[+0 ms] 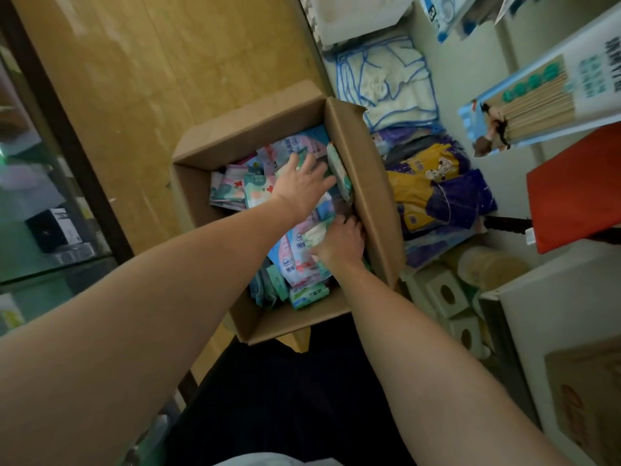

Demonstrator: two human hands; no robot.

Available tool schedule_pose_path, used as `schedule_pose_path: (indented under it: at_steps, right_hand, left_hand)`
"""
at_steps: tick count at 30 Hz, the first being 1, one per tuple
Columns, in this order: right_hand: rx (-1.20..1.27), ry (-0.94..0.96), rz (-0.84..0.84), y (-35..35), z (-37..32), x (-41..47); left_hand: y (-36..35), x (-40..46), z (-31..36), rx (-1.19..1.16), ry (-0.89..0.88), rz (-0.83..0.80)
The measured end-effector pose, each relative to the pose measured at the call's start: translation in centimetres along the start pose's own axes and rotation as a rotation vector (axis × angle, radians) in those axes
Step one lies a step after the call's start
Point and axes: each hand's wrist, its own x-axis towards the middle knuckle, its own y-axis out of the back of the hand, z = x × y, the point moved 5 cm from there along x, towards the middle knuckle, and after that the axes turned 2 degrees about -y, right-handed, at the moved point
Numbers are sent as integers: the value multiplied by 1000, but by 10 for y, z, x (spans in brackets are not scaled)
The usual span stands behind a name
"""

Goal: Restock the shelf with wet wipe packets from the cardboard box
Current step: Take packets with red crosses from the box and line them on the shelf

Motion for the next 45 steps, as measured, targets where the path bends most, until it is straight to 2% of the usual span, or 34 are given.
schedule_pose_path:
  at_steps: [4,7,14,24,28,36,40,45]
  right_hand:
    - [-9,36,-37,8,1,-7]
    - [92,-2,-21,15,3,-14]
    - [249,-46,-6,39,7,-58]
    - [713,-120,191,66,41,-160]
    - [976,-163,236,68,77,-210]
    - [1449,-114,418,83,151,-338]
    - [1542,-58,505,92,197,-391]
    - [1534,14,618,105,259,-443]
  left_hand:
    - [5,-10,-8,-39,21,41]
    - [8,-23,-13,-40,51,55]
    - [30,-59,-7,-45,11,-5]
    - [75,-143,24,-397,-106,159]
    - [95,-170,55,-435,-167,208]
    - [179,-229,156,-410,-379,337]
    - [222,-264,203,-390,-454,396]
    - [269,-297,263,-365,-523,451]
